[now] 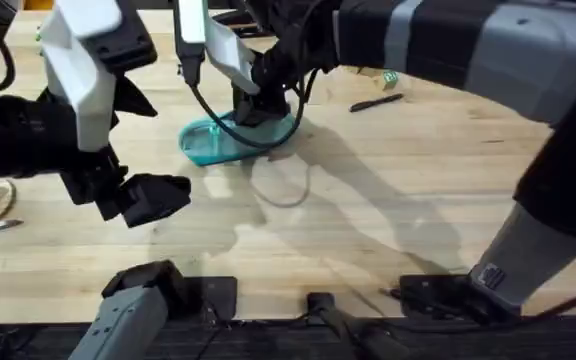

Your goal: Unzip the bag, pick up the pens from the table one at a time and place them inside, then zip the bag closed.

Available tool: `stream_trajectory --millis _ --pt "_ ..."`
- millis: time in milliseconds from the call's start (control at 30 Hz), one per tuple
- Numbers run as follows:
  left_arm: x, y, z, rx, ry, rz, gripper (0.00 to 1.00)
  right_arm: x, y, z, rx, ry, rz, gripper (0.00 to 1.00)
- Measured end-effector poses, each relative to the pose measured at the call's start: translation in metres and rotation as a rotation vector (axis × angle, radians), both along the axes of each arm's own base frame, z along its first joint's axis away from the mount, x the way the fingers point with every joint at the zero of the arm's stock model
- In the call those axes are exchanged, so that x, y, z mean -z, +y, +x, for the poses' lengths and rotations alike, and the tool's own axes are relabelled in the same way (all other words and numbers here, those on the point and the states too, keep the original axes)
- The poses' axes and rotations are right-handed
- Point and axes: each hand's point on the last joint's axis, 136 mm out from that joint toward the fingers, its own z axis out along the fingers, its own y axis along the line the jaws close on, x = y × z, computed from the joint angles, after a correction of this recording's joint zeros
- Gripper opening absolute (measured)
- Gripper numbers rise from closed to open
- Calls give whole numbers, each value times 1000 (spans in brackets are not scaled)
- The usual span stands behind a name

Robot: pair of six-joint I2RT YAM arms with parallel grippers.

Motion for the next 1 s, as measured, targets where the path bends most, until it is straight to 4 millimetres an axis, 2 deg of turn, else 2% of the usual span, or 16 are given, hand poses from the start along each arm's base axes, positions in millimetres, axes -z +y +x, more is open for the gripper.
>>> stream_trajectory --millis 400,633,667,867,1000 --pt "0 0 0 0 0 0 993 31 7 5 -5 30 -13 30" --pt "0 0 0 0 0 0 993 32 7 6 -4 28 -11 45" --pt "0 0 0 0 0 0 993 32 7 6 -5 27 -10 142" --pt "0 0 0 0 0 0 994 33 6 6 -4 25 -17 960" --pt "0 0 0 0 0 0 994 33 5 5 -4 30 -22 996"
